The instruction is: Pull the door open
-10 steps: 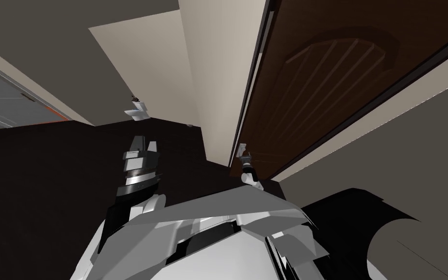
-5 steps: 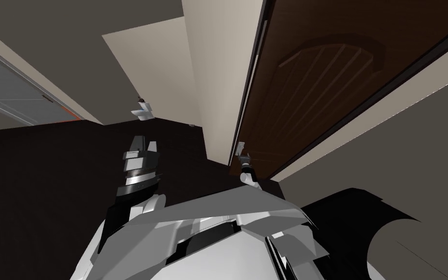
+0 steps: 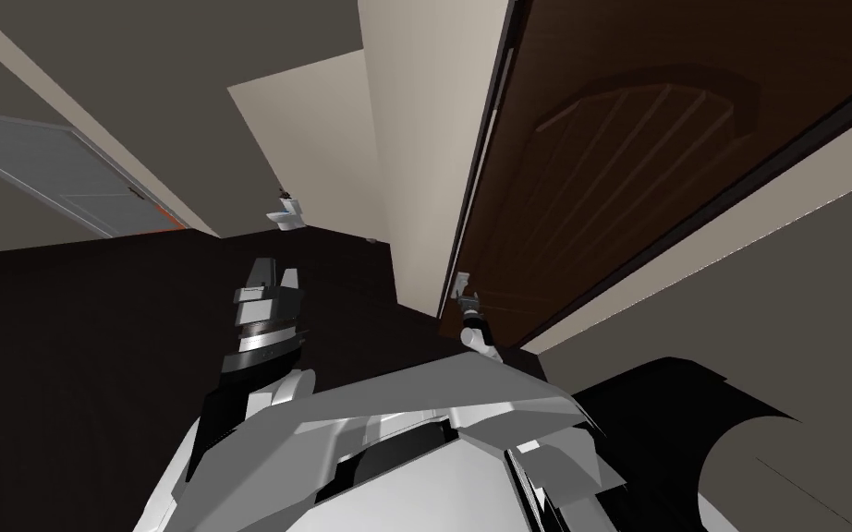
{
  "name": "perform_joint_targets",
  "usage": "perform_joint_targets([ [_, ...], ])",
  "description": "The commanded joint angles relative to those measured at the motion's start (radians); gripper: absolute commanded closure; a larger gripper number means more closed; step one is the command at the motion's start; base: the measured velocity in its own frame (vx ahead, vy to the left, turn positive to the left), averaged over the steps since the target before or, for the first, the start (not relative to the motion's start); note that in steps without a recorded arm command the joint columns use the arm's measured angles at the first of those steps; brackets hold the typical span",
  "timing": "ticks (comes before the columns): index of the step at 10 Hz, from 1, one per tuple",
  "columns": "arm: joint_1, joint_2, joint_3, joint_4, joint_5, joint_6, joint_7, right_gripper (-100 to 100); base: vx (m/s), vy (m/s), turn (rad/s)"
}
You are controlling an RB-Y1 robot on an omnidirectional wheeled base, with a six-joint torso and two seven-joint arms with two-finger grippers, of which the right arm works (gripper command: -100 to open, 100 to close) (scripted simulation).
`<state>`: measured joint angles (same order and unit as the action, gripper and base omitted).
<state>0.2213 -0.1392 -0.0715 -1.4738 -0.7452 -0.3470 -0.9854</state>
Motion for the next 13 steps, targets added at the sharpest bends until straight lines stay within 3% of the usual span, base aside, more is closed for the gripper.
perform_joint_targets([
  [1, -0.004, -0.027, -0.016, 0.025, -0.01, -0.014, -0.026, -100, 0.19, 0.015, 0.142],
  [4, -0.006, -0.079, -0.052, 0.055, -0.033, -0.025, -0.067, -100, 0.204, -0.05, 0.139],
  [5, -0.002, -0.064, -0.046, 0.041, -0.028, -0.02, -0.053, -100, 0.089, -0.024, 0.029],
  [6, -0.002, -0.064, -0.046, 0.041, -0.028, -0.02, -0.053, 100, -0.01, -0.003, -0.048],
  [11, -0.002, -0.064, -0.046, 0.041, -0.028, -0.02, -0.053, 100, -0.018, 0.002, 0.002],
  [13, 0.01, -0.09, -0.029, 0.042, -0.03, -0.022, -0.08, 100, -0.172, -0.013, 0.138],
])
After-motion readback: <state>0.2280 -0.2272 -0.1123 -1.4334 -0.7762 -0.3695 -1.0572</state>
